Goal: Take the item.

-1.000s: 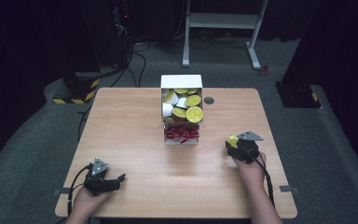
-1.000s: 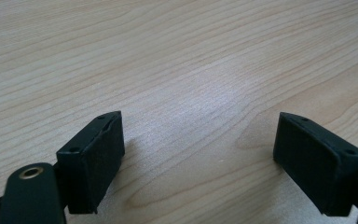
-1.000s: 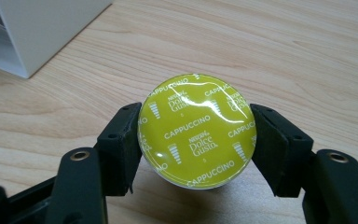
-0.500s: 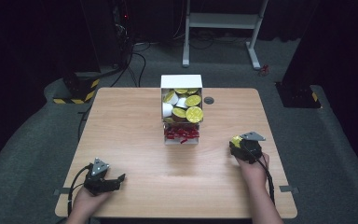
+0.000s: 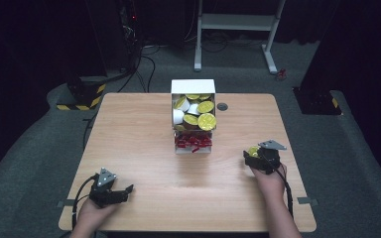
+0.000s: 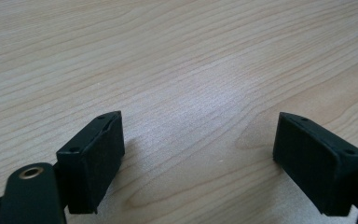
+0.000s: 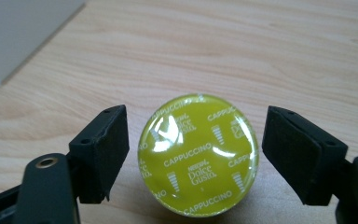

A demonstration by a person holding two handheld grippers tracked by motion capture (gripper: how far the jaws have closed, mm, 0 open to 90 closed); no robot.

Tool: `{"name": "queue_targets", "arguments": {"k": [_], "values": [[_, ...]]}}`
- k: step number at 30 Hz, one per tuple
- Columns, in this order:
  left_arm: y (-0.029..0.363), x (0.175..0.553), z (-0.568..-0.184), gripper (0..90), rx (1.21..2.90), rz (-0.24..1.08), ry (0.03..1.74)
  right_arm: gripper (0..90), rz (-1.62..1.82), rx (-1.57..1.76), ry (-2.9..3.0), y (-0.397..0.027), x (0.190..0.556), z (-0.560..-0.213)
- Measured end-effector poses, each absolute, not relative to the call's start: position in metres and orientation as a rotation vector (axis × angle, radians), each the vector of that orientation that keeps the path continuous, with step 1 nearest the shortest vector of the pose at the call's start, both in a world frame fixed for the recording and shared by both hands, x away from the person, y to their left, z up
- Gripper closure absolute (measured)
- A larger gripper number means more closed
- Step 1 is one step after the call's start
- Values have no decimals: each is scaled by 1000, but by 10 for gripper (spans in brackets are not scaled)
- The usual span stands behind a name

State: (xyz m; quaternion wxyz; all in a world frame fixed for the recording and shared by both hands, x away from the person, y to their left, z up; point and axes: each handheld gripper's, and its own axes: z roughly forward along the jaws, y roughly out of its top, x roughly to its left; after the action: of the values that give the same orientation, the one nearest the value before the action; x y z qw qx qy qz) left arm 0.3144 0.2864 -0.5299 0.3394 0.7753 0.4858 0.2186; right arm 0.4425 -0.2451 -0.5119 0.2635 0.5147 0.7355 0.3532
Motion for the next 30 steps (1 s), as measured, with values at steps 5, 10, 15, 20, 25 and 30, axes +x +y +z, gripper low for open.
{"name": "queue_targets", "arguments": {"k": [5, 10, 15, 20, 25, 30], "values": [[286, 315, -530, 169, 2018, 570, 1263, 192, 995, 1388, 1964, -244, 438, -506], [286, 315, -530, 168, 2017, 568, 1261, 189, 1025, 1369, 1954, -243, 434, -501], [286, 316, -530, 162, 2018, 567, 1266, 180, 1046, 1363, 1942, -240, 427, -494], [285, 317, -530, 155, 2016, 569, 1275, 174, 1071, 1328, 1940, -233, 416, -485], [283, 320, -529, 153, 2025, 569, 1267, 174, 1106, 1296, 1947, -226, 401, -476], [280, 326, -529, 165, 2034, 577, 1254, 173, 1125, 1265, 1985, -217, 387, -474]]}}
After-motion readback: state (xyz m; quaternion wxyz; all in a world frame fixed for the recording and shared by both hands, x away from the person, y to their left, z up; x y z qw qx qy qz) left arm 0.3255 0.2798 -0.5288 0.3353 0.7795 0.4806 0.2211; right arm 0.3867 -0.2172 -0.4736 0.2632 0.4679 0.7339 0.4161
